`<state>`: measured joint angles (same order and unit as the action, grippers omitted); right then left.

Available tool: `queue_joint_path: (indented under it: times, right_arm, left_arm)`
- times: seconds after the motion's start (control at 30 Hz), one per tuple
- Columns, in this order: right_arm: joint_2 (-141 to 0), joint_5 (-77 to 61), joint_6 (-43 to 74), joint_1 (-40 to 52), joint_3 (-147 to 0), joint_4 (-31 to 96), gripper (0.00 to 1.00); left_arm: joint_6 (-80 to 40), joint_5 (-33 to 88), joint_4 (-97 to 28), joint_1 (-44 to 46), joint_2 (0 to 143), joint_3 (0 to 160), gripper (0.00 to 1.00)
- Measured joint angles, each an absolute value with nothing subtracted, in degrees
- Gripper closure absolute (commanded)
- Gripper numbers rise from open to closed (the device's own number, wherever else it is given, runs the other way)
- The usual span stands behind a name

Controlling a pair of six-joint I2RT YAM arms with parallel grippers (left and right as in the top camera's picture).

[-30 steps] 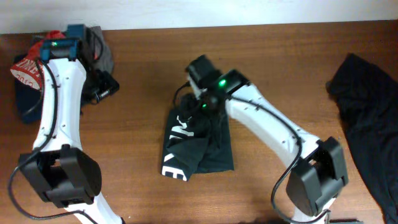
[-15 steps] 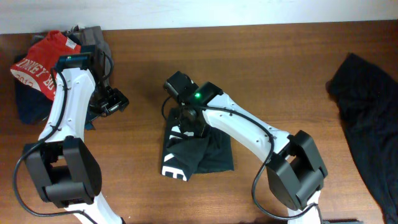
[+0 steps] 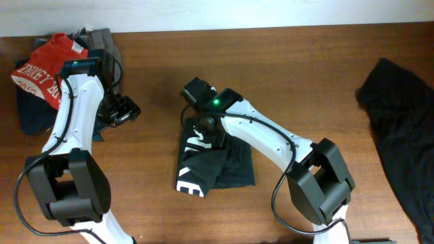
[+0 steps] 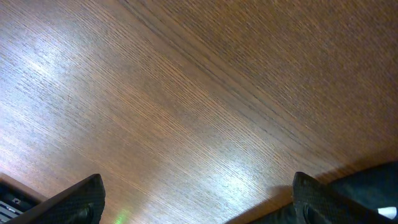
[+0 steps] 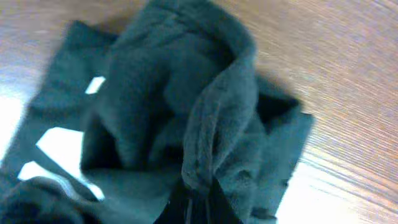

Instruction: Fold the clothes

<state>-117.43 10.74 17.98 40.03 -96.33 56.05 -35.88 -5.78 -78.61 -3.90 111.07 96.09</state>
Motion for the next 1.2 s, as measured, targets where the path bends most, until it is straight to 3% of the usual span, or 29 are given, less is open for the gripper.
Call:
queue_joint_path:
  times: [0.33, 0.37, 0.4, 0.43, 0.67, 0.9, 0.93, 0.97, 1.0, 1.2]
  right_arm:
    - [-117.4, 14.1, 16.2, 32.4, -96.3, 57.2, 0.96]
    - [-117.4, 14.3, 16.1, 32.2, -96.3, 57.6, 0.92]
    - [-117.4, 14.6, 16.0, 32.1, -96.3, 58.4, 0.66]
    - [-117.4, 14.8, 15.9, 32.1, -96.3, 58.8, 0.55]
    - [-117.6, 17.5, 16.2, 32.1, -97.3, 68.3, 0.53]
    - [-117.6, 12.8, 20.5, 32.2, -114.1, 83.1, 0.47]
    - [-117.2, 8.8, 20.5, 32.3, -115.6, 83.6, 0.4]
    - [-116.9, 5.4, 20.3, 32.5, -116.2, 83.6, 0.16]
    - [-116.4, -1.0, 19.8, 33.2, -116.7, 83.8, 0.02]
    - [-116.2, -12.2, 20.7, 39.8, -114.5, 82.2, 0.01]
  left_arm:
    - [-35.9, -5.8, -78.6, -3.9, 111.1, 96.1, 0.05]
    - [-35.9, -5.8, -78.6, -3.9, 111.1, 96.1, 0.05]
    - [-35.9, -5.8, -78.6, -3.9, 111.1, 96.1, 0.05]
    - [-35.9, -5.8, -78.6, -3.9, 111.1, 96.1, 0.05]
    - [-35.9, -5.8, -78.6, -3.9, 111.1, 96.1, 0.04]
    - [-35.9, -5.9, -77.0, -3.9, 111.1, 96.1, 0.03]
    - [-35.9, -5.9, -76.6, -3.9, 111.1, 96.1, 0.01]
    - [-35.9, -6.0, -76.4, -3.9, 111.1, 96.1, 0.01]
    - [-35.9, -6.0, -76.0, -3.9, 111.1, 96.1, 0.01]
    - [-35.9, -6.0, -75.5, -3.9, 111.1, 96.1, 0.01]
